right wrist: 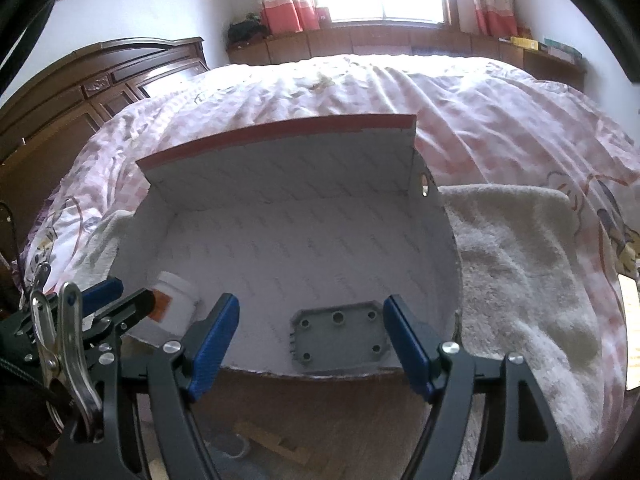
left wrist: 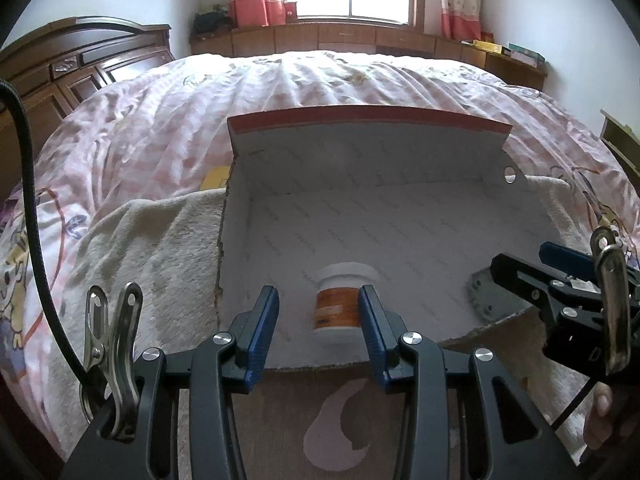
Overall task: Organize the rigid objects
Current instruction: 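Open both grippers and withdraw them from the box toward the remaining objects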
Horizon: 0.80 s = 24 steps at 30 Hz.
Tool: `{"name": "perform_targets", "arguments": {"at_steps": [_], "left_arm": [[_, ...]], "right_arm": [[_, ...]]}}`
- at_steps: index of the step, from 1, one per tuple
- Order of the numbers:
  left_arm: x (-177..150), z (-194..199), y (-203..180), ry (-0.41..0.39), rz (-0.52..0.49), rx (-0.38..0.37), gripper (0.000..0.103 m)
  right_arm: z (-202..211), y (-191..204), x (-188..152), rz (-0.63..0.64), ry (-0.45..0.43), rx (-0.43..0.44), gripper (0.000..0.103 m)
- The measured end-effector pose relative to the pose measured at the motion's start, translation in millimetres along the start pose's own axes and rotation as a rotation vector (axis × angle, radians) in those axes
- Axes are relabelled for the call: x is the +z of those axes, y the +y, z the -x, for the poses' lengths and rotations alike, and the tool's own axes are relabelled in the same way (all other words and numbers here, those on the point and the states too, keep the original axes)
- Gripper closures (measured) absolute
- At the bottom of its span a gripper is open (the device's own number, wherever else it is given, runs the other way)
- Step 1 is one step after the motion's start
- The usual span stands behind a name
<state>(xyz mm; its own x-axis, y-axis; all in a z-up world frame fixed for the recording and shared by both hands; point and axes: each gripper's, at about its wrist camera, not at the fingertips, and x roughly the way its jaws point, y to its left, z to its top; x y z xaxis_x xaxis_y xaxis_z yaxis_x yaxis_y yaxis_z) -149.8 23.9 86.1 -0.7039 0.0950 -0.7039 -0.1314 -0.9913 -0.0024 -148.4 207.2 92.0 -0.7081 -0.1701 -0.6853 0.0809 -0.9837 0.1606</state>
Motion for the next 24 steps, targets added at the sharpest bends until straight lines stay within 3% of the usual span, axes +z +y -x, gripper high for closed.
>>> {"name": "perform_targets", "arguments": {"at_steps": [13, 24], "left_arm": [[-18, 33, 3, -0.038, 0.017, 0.004, 0.062], [-47, 49, 7, -0.022, 0.038, -0.01, 0.062]], "right_arm": [[32, 5, -17, -0.006, -0.012, 0.03, 0.025], [52, 0, -50, -0.024, 0.012, 0.049, 0.025]]}}
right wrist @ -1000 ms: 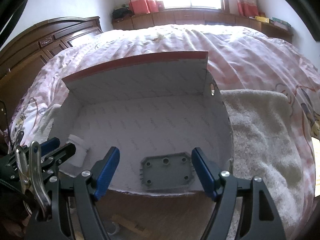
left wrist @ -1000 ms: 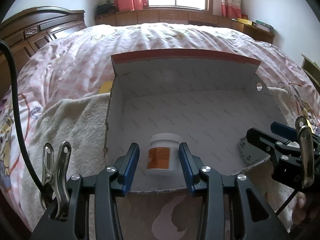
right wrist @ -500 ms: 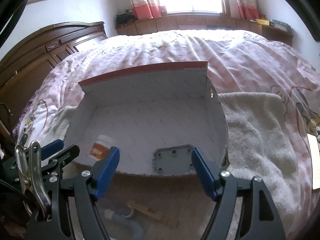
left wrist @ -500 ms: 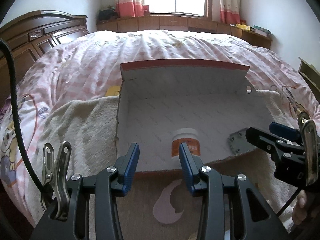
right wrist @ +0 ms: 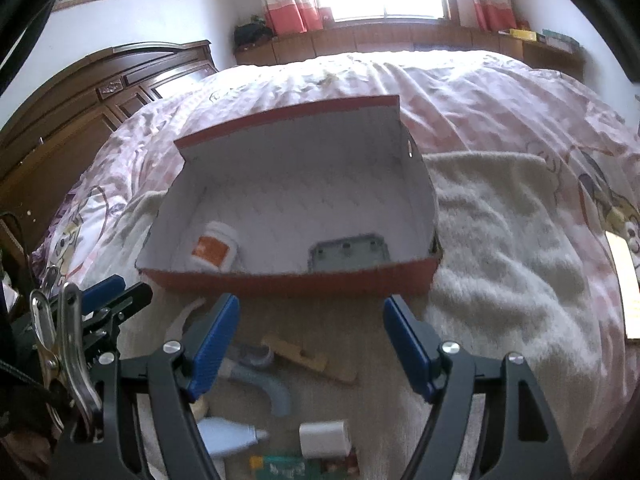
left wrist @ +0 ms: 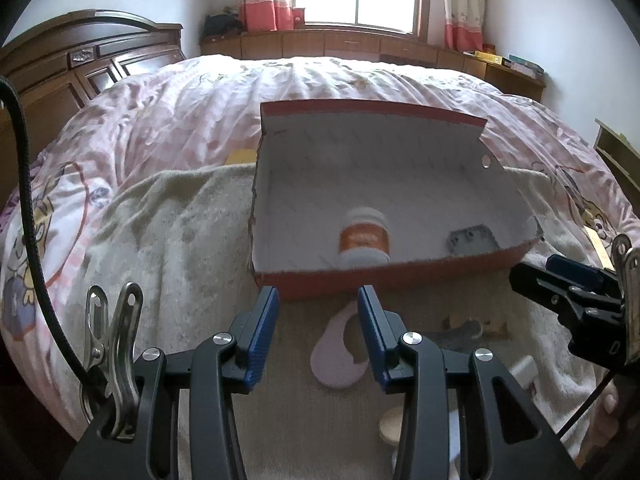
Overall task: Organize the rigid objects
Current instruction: 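Open both grippers and withdraw them from the box toward the remaining objects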
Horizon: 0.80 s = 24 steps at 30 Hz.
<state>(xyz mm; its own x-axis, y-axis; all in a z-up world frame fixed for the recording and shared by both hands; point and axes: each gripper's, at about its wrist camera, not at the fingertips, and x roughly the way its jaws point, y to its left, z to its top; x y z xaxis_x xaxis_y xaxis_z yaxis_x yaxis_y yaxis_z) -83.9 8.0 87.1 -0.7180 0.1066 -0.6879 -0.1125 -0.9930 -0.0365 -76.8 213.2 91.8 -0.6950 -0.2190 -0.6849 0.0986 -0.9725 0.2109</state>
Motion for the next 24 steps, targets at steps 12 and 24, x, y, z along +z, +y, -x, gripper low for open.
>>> {"name": "perform_targets", "arguments": {"at_steps": [12, 24], "left_arm": [[-38, 12, 8, 0.041, -0.021, -0.003, 0.062], [-82, 41, 19, 0.076, -0.01, -0.007, 0.062]], "right_arm": [[7, 2, -38, 0.017, 0.057, 0.005, 0.025], [14, 3, -71, 0.009, 0.094, 0.012, 0.025]]}}
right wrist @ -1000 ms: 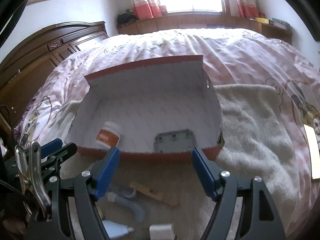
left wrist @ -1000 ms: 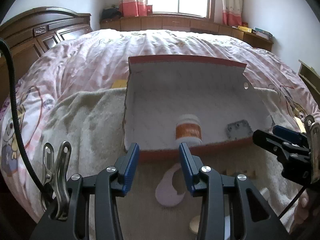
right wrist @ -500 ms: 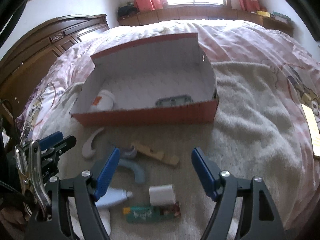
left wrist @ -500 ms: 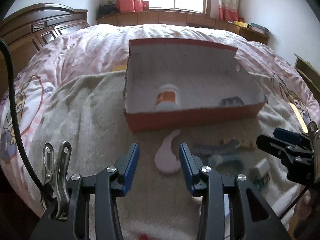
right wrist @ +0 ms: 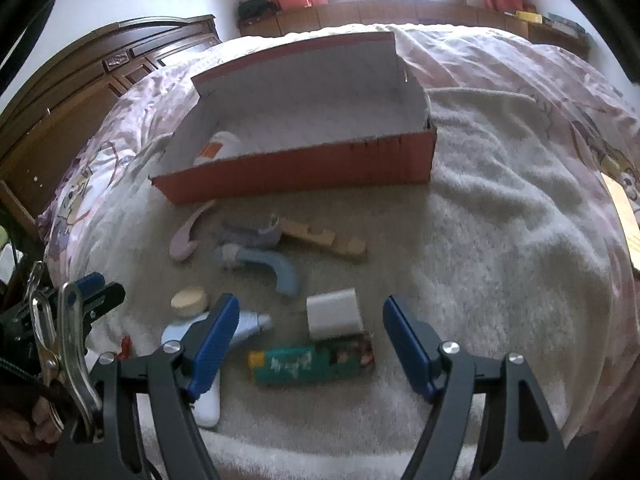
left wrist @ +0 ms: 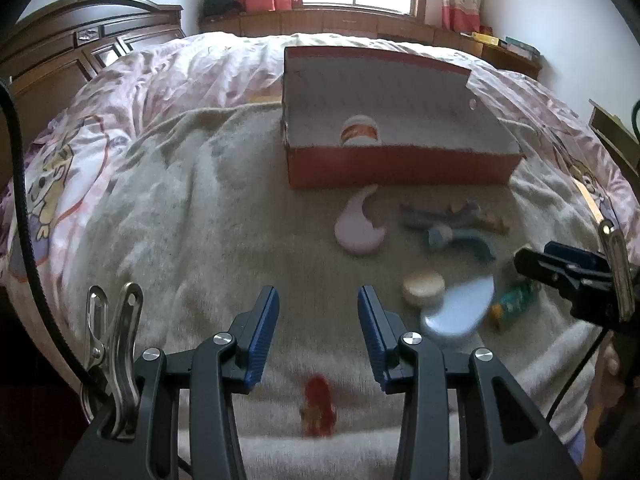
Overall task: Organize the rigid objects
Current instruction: 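Open both grippers and withdraw them from the box toward the remaining objects, then grasp the red toy with the left gripper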
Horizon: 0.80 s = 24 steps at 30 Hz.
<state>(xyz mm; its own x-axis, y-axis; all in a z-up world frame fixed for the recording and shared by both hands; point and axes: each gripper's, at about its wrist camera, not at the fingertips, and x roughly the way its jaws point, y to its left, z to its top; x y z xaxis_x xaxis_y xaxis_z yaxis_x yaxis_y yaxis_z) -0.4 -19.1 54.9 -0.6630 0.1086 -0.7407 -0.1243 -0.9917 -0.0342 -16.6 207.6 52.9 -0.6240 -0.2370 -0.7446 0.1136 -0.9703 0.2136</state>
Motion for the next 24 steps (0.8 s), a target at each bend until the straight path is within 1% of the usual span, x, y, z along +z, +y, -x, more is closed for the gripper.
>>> {"name": "perform_targets", "arguments": {"at_steps": [5, 10, 14, 24], "left_arm": [[-19, 6, 1, 0.016, -0.007, 0.007, 0.062], [-36, 8, 5, 0.038, 0.007, 0.013, 0.062], [-42, 10, 8, 0.044, 0.018, 0.005, 0.062], [-52, 3, 3, 0.08, -0.007, -0.001, 0.062]], "right_arm": [[6, 2, -15, 0.002, 0.008, -0.002, 0.025], [9, 4, -27, 0.004, 0.02, -0.007, 0.025], [11, 5, -33, 0.004, 0.025, -0.006, 0.025], [10, 8, -44, 0.014, 0.042, -0.01, 0.025]]}}
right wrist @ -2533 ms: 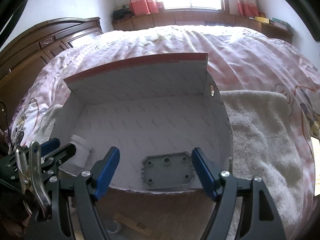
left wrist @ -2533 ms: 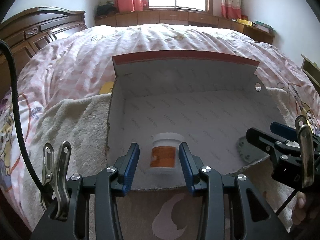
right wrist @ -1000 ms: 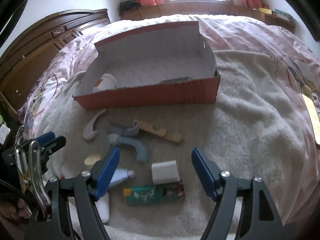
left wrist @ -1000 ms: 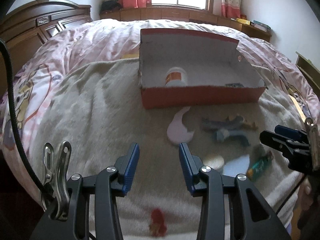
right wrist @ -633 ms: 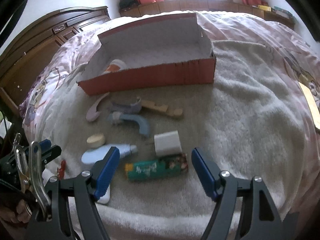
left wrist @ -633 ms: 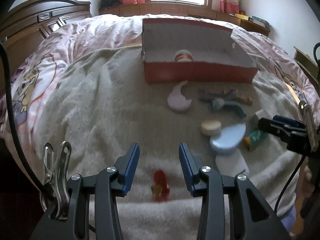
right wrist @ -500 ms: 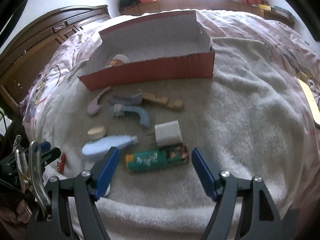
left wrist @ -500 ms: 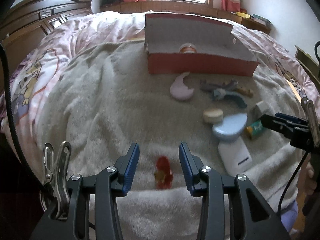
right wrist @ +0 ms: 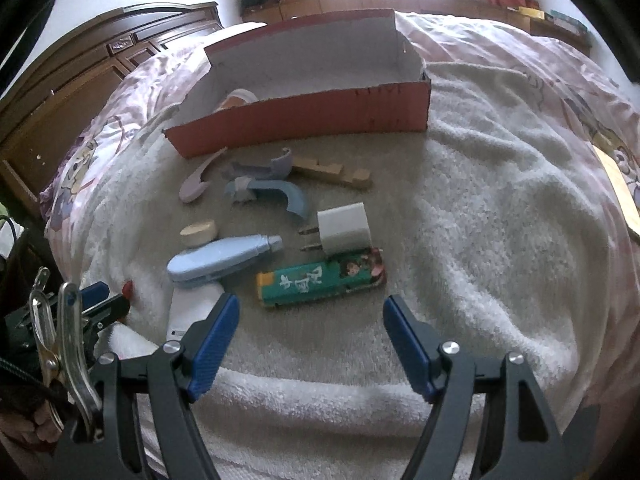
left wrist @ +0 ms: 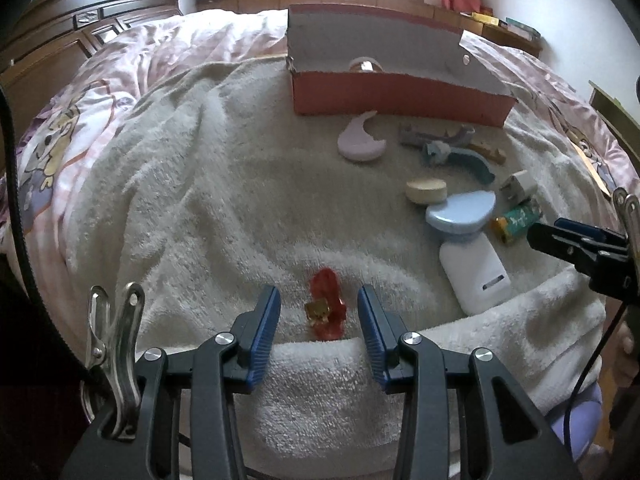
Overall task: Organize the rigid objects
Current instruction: 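Grasp the red toy with the left gripper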
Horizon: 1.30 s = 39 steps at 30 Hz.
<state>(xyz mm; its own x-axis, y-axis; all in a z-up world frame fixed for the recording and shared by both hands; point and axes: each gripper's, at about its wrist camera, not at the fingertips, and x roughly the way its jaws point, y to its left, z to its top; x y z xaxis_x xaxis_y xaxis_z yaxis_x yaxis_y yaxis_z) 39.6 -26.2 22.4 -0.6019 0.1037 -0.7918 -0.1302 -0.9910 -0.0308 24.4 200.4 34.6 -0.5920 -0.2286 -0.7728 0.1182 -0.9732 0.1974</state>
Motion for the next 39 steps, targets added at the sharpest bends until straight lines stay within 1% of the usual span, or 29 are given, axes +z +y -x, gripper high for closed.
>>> {"name": "perform_targets", "arguments": {"at_steps": [6, 7, 9, 13, 19, 29, 32, 35, 37, 39], "left_arm": [[-2, -6, 0, 0.009, 0.005, 0.0, 0.063], [-2, -7, 0, 0.01, 0.005, -0.001, 0.066], [-3, -9, 1, 0.015, 0.007, -0.004, 0.069], [-3, -10, 1, 0.014, 0.007, -0.009, 0.08], [0, -9, 2, 0.003, 0.018, -0.023, 0.08], [24, -14, -9, -0.032, 0.004, -0.037, 0.08], [25, -18, -11, -0.03, 0.008, -0.041, 0.08], [24, -20, -9, -0.026, 0.012, -0.035, 0.08], [24, -22, -7, -0.022, 0.024, -0.035, 0.08], [23, -23, -5, -0.019, 0.032, -0.035, 0.08]], "right_arm": [[-2, -2, -2, -0.009, 0.008, 0.004, 0.025], [-2, -2, -2, -0.008, 0.009, 0.005, 0.025], [-3, -2, -3, -0.01, 0.011, 0.006, 0.025], [-5, -4, -4, -0.014, 0.015, 0.006, 0.025], [-7, -10, -5, -0.026, 0.018, 0.005, 0.025], [-7, -25, -2, -0.039, 0.012, -0.014, 0.024], [-10, -22, -1, -0.009, 0.015, -0.004, 0.016], [-15, -12, -1, 0.039, 0.016, -0.002, 0.012], [-19, -6, 0, 0.072, 0.019, -0.018, 0.012], [-25, 1, 0, 0.104, 0.023, -0.051, 0.012]]}}
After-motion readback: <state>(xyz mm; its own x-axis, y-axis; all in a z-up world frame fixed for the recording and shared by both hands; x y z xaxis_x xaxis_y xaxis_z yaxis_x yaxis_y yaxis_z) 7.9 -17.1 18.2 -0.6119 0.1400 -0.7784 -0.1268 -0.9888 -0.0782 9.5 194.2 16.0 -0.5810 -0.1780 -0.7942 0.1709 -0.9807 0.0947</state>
